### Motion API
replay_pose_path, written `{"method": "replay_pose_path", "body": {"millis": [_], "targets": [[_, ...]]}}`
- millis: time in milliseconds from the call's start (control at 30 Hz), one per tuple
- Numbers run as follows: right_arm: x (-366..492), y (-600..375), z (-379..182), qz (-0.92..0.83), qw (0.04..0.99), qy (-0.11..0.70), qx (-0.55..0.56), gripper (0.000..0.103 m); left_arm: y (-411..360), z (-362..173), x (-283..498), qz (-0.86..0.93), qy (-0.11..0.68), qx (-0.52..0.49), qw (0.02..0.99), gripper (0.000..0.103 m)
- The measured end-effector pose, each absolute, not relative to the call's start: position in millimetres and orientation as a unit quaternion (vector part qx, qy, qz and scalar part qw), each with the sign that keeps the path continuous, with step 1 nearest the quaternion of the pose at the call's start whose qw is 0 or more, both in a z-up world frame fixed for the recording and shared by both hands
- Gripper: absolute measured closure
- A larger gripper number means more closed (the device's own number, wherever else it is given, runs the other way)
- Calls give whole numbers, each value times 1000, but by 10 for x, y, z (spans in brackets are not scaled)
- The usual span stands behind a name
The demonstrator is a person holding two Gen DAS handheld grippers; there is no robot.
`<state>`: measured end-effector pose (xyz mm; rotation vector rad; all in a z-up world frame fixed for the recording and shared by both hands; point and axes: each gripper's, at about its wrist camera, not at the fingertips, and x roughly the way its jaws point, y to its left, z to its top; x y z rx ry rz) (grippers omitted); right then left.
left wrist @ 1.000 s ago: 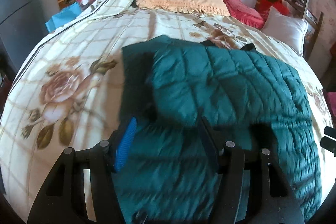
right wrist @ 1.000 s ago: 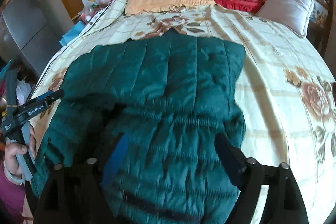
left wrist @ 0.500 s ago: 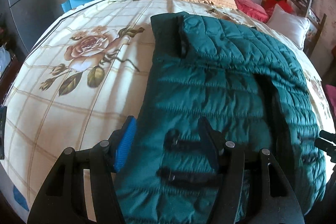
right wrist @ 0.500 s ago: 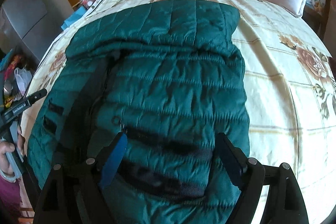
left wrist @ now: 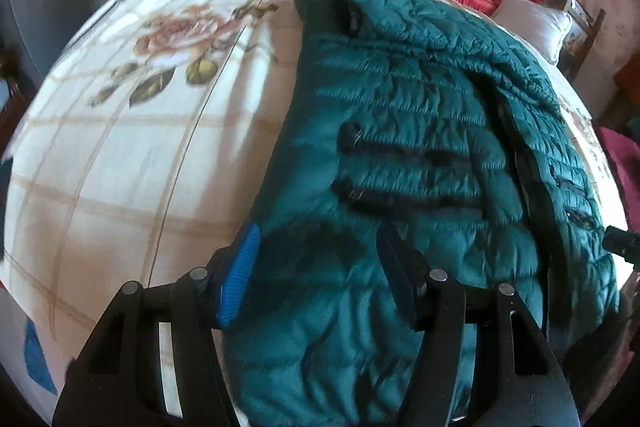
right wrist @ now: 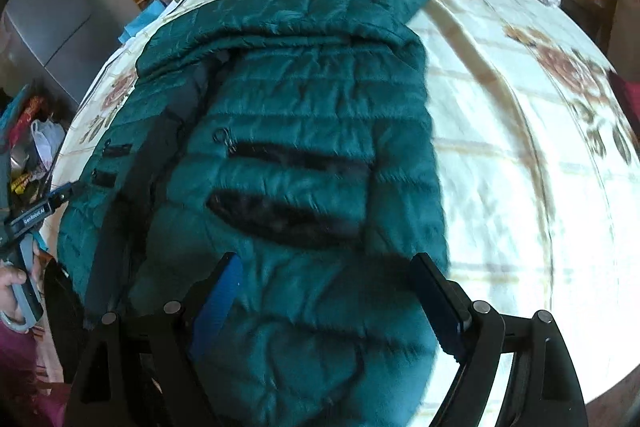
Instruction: Fold large clothes
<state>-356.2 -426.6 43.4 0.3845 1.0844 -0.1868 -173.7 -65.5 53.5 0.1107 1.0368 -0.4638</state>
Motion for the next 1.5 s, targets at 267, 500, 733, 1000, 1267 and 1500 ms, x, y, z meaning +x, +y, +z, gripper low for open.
{"method": "replay_pose_path", "body": {"millis": [267, 500, 733, 1000, 1267, 1500], "targets": [[-3981, -4487, 346, -102, 812, 528, 227, 16, -287, 367, -1768, -232, 539, -14, 810, 42], [-4080, -4506, 162, -55, 790, 528, 307, 15, -224, 276, -1792, -247, 561, -42, 789, 33], [-4041, -4324, 148, -13, 794, 530, 298, 13, -305, 269, -1854, -270, 560, -11, 783, 23], [-3972, -4163, 152, 1, 814, 518, 263, 55, -339, 296, -1914, -283, 551, 10, 785, 59], [-3929, -4321, 462, 26, 844, 445, 298, 83, -356, 733, -1985, -314, 496, 1, 809, 90], [-3806, -4485, 832, 30, 871, 384, 304, 84, -373, 1067, -1859, -312, 451, -22, 836, 91]]}}
